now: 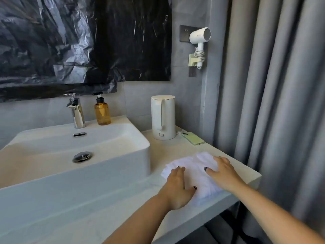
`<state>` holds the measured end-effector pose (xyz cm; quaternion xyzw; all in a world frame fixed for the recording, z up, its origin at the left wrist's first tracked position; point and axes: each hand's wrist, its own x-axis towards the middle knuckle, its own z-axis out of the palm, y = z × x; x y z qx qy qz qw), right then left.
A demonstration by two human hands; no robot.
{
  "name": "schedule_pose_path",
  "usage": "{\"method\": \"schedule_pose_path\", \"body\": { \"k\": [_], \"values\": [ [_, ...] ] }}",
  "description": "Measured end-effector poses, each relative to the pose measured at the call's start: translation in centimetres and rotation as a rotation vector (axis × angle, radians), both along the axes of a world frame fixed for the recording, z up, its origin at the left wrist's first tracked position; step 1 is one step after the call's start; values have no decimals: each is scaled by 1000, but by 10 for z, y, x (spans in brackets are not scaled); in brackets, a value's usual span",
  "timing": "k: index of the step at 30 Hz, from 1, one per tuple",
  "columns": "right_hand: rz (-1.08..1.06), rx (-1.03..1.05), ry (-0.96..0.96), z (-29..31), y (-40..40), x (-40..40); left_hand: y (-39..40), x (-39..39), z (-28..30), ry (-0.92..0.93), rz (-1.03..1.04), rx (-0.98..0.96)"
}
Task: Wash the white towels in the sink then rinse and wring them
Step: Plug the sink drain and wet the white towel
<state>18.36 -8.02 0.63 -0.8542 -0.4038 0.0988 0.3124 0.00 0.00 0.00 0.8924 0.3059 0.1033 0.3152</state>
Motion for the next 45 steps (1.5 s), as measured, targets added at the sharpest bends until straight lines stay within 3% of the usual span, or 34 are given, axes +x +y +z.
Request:
{"method": "schedule_pose_path", "body": {
  "k": [6,9,12,16,18,21,29,37,40,45],
  "values": [
    [-238,-172,-68,-11,1,6,-6,19,-18,140,-65,96],
    [-290,-214,-62,-3,4,10,-5,22,-23,208,-64,242],
    [-274,-91,-139,2,7,5,-8,24,-22,138,-31,263],
    [-151,136,-184,13,12,-6,-1,21,-14,40,-19,149],
    [-125,190,-244,24,14,-11,1,15,-4,-92,-44,102],
    [-98,189,-394,45,18,-19,-1,6,11,-339,-51,-135],
    [-28,577,-228,119,46,-68,2,-34,58,-697,-15,-241],
    [180,1086,-93,196,110,-173,52,-133,125,-946,34,-191],
    [291,1168,-30,215,142,-211,97,-173,133,-957,178,-198],
    [411,1151,94,223,202,-263,161,-238,143,-817,317,-280]
  ]
}}
